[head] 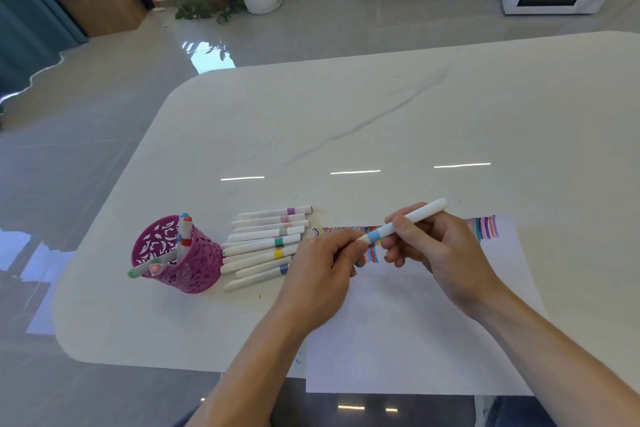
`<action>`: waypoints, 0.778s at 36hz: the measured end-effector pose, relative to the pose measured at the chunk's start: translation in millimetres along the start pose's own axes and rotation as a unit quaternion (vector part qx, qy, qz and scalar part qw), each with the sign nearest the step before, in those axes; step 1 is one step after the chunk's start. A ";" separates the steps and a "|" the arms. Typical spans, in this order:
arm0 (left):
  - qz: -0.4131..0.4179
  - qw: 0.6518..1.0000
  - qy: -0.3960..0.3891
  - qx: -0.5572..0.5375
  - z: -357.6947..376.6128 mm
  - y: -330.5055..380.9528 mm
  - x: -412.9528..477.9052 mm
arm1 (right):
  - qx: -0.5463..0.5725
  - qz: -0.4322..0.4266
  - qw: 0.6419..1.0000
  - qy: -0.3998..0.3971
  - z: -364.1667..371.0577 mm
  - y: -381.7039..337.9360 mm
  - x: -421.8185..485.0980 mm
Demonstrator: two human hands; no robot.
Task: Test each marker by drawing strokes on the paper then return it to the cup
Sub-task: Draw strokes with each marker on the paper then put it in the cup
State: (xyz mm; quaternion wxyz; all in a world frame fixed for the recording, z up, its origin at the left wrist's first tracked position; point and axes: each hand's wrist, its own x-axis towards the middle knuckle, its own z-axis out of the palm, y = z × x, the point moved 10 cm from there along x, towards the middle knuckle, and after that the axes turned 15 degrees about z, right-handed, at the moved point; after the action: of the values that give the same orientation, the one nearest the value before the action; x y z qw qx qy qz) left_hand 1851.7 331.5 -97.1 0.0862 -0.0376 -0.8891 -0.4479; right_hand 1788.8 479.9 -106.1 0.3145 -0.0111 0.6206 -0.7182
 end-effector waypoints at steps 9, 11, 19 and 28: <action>-0.016 1.000 0.004 0.005 -2.0 1.7 -3.0 | -0.029 -0.006 1.000 0.002 1.4 4.0 -3.9; -0.014 1.000 0.003 0.010 -3.3 2.8 -2.7 | -0.030 -0.007 1.000 0.002 1.9 4.2 -4.4; -0.030 0.999 0.021 -0.040 -12.6 0.6 1.7 | 0.012 0.018 1.000 -0.006 6.9 6.4 -1.1; -0.062 0.982 0.094 -0.151 -23.9 -6.7 2.2 | 0.063 0.161 0.985 0.000 -2.3 32.8 8.3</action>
State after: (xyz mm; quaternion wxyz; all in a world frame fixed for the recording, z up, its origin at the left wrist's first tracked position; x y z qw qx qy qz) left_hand 1851.5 308.3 -88.1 0.1349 0.0471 -0.7998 -0.5830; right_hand 1795.6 477.0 -139.1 0.4261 0.1084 0.5674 -0.6963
